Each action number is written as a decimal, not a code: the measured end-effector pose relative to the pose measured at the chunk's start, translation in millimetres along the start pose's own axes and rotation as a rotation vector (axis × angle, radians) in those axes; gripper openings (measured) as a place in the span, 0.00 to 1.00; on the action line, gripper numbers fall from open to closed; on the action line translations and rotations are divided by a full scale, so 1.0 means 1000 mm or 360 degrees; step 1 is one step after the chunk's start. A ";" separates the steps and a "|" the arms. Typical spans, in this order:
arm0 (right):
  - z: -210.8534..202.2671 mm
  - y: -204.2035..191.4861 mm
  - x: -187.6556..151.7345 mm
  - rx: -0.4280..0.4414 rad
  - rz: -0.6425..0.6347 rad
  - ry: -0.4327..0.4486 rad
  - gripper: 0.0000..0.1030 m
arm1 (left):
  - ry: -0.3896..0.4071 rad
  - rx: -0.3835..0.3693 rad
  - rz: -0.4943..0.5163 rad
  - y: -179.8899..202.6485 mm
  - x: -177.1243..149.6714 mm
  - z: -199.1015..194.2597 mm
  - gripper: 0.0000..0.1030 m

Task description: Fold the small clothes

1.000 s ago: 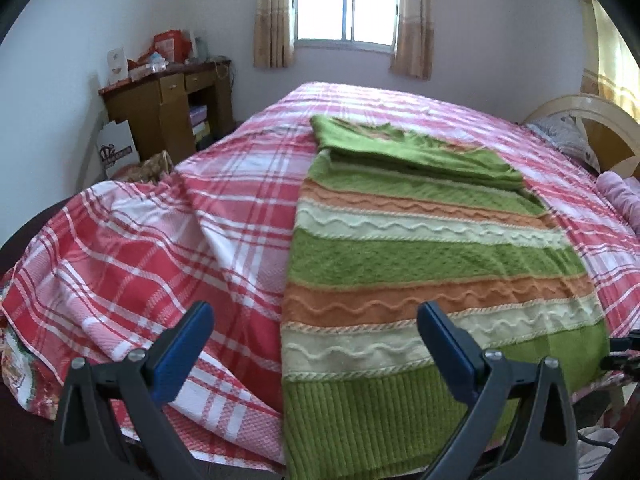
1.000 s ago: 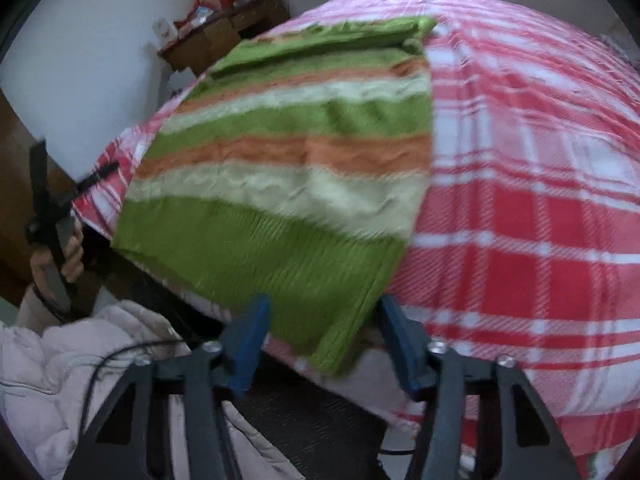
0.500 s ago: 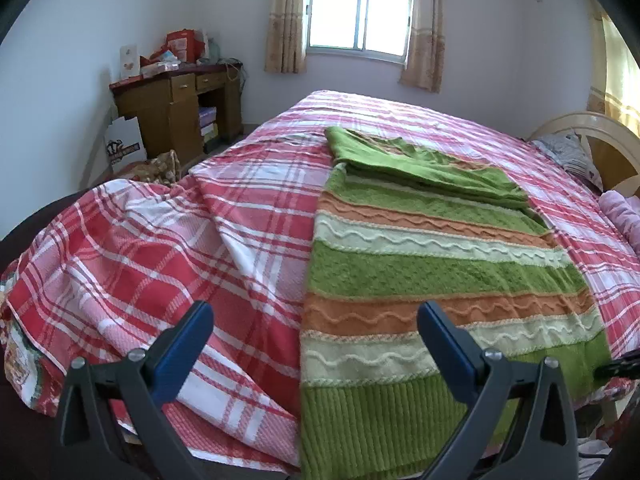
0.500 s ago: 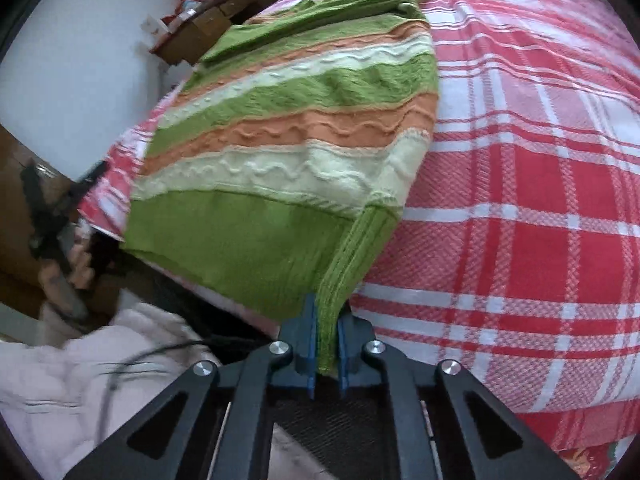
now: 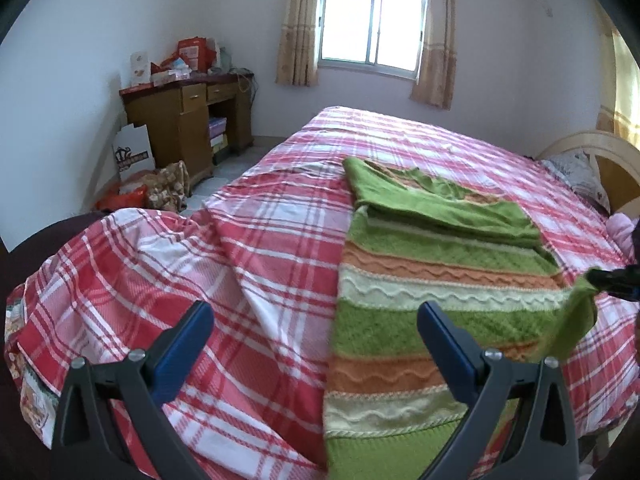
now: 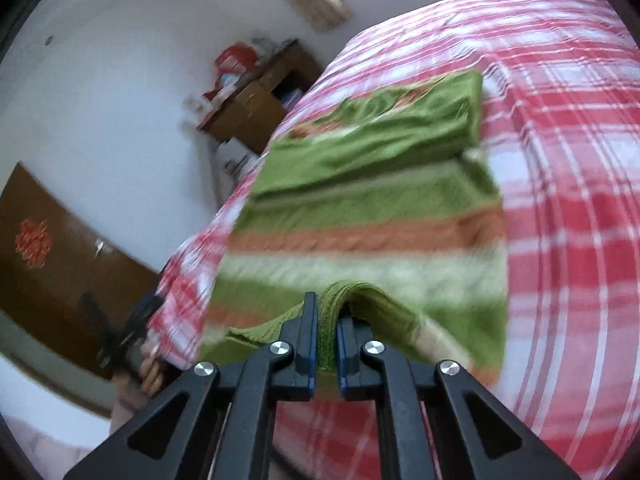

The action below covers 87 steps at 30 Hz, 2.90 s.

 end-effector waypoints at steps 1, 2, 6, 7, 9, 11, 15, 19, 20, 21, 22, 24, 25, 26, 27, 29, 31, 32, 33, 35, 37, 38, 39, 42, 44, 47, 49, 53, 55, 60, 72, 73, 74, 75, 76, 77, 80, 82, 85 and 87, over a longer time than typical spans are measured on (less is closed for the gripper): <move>0.007 0.005 0.007 -0.0018 0.0036 0.0005 0.07 | -0.0001 0.0006 -0.0004 -0.002 0.002 0.001 1.00; 0.012 0.011 0.012 -0.0039 0.0073 0.0011 0.07 | -0.0004 0.0009 -0.0005 -0.004 0.003 0.001 1.00; 0.038 0.034 0.022 -0.0138 0.0177 0.0013 0.06 | -0.0038 -0.0009 0.0000 -0.011 0.005 0.007 1.00; 0.043 0.040 0.022 -0.0146 0.0200 0.0002 0.06 | -0.0048 -0.0019 0.0007 -0.011 0.004 0.009 1.00; 0.052 0.046 0.016 -0.0162 0.0231 -0.0018 0.06 | -0.0073 -0.0043 0.0030 -0.010 0.004 0.014 1.00; 0.055 0.048 0.014 -0.0161 0.0245 -0.0012 0.06 | -0.0107 -0.0098 0.0048 -0.008 0.003 0.018 1.00; 0.054 0.044 0.014 -0.0185 0.0199 0.0002 0.06 | -0.0175 -0.0168 0.0076 0.004 -0.005 0.037 1.00; 0.055 0.039 0.013 -0.0214 0.0163 0.0006 0.07 | -0.0259 -0.0219 0.0069 0.012 -0.015 0.059 0.81; 0.055 0.041 0.012 -0.0216 0.0162 0.0007 0.07 | -0.0295 -0.0243 0.0061 0.015 -0.018 0.065 0.80; 0.055 0.041 0.012 -0.0216 0.0164 0.0009 0.07 | -0.0309 -0.0245 0.0063 0.017 -0.019 0.068 0.77; 0.055 0.040 0.012 -0.0213 0.0165 0.0009 0.07 | -0.0318 -0.0243 0.0067 0.019 -0.021 0.072 0.72; 0.056 0.040 0.012 -0.0207 0.0167 0.0013 0.07 | -0.0337 -0.0259 0.0057 0.021 -0.025 0.076 0.57; 0.055 0.041 0.012 -0.0204 0.0165 0.0016 0.07 | -0.0343 -0.0275 0.0048 0.022 -0.026 0.077 0.41; 0.055 0.041 0.012 -0.0203 0.0164 0.0018 0.07 | -0.0348 -0.0284 0.0044 0.024 -0.028 0.078 0.33; 0.055 0.041 0.012 -0.0203 0.0162 0.0022 0.07 | -0.0348 -0.0283 0.0049 0.026 -0.029 0.078 0.23; 0.055 0.042 0.010 -0.0202 0.0165 0.0026 0.07 | -0.0337 -0.0274 0.0079 0.029 -0.030 0.077 0.17; 0.056 0.042 0.009 -0.0197 0.0174 0.0032 0.07 | -0.0310 -0.0276 0.0117 0.034 -0.030 0.074 0.14; 0.056 0.042 0.009 -0.0190 0.0181 0.0035 0.07 | -0.0293 -0.0282 0.0131 0.036 -0.031 0.072 0.14; 0.055 0.044 0.009 -0.0173 0.0194 0.0038 0.07 | -0.0295 -0.0282 0.0137 0.038 -0.031 0.072 0.14; 0.052 0.048 0.008 -0.0107 0.0244 0.0042 0.08 | -0.0344 -0.0245 0.0132 0.037 -0.033 0.080 0.16; 0.043 0.054 0.010 0.0022 0.0321 0.0066 0.08 | -0.0380 -0.0247 0.0104 0.035 -0.035 0.085 0.21; 0.035 0.057 0.011 0.0110 0.0367 0.0086 0.09 | -0.0377 -0.0254 0.0087 0.034 -0.035 0.085 0.22; 0.030 0.058 0.012 0.0164 0.0397 0.0101 0.12 | -0.0370 -0.0265 0.0075 0.032 -0.035 0.085 0.24; 0.005 0.065 0.016 0.0245 0.0442 0.0204 0.32 | -0.0370 -0.0279 0.0053 0.031 -0.034 0.086 0.25; -0.015 0.069 0.018 0.0167 0.0424 0.0326 0.61 | -0.0368 -0.0284 0.0044 0.031 -0.033 0.086 0.25; -0.031 0.066 0.018 0.0048 0.0337 0.0430 0.67 | -0.0368 -0.0278 0.0051 0.033 -0.033 0.088 0.26; -0.025 0.053 0.015 -0.0044 0.0168 0.0378 0.67 | -0.0371 -0.0290 0.0060 0.035 -0.033 0.088 0.34; 0.007 0.025 0.007 -0.0224 -0.0142 0.0249 0.67 | -0.0390 -0.0346 0.0091 0.043 -0.034 0.090 0.61; 0.024 0.019 0.001 -0.0332 -0.0282 0.0208 0.67 | -0.0388 -0.0310 0.0146 0.050 -0.036 0.090 0.64; 0.059 0.012 -0.004 -0.0414 -0.0435 0.0093 0.67 | -0.0369 -0.0312 0.0115 0.047 -0.036 0.089 0.61; 0.041 0.005 -0.016 -0.0530 -0.0480 0.0132 0.11 | -0.0373 -0.0372 -0.0070 0.031 -0.033 0.084 0.10; 0.036 0.002 -0.016 -0.0531 -0.0468 0.0154 0.11 | -0.0371 -0.0363 -0.0058 0.032 -0.032 0.083 0.10; 0.027 0.001 -0.017 -0.0526 -0.0449 0.0189 0.10 | -0.0360 -0.0362 -0.0051 0.033 -0.029 0.079 0.10; 0.023 -0.002 -0.015 -0.0521 -0.0435 0.0214 0.10 | -0.0337 -0.0366 -0.0054 0.034 -0.024 0.075 0.10; 0.017 -0.004 -0.014 -0.0512 -0.0420 0.0242 0.10 | -0.0318 -0.0371 -0.0058 0.034 -0.020 0.072 0.10; 0.007 -0.007 -0.013 -0.0499 -0.0408 0.0283 0.10 | -0.0298 -0.0373 -0.0064 0.034 -0.016 0.069 0.10; -0.006 -0.018 -0.008 -0.0519 -0.0416 0.0361 0.10 | -0.0258 -0.0342 -0.0046 0.039 0.001 0.070 0.10; -0.013 -0.024 -0.004 -0.0543 -0.0424 0.0418 0.10 | -0.0247 -0.0305 -0.0001 0.045 0.007 0.075 0.10; -0.014 -0.030 0.002 -0.0604 -0.0438 0.0476 0.10 | -0.0269 -0.0216 0.0065 0.051 0.015 0.086 0.10; -0.014 -0.031 0.005 -0.0630 -0.0430 0.0496 0.10 | -0.0304 -0.0169 0.0057 0.054 0.021 0.097 0.10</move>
Point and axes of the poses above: each gripper's, at about its wrist camera, not at the fingertips, and z roughly the way its jaws point, y to its right, x to its top, the point moved 2 cm from there along z, roughly the way its jaws point, and after that the axes turned 9 degrees about -x, right-handed, at the moved point
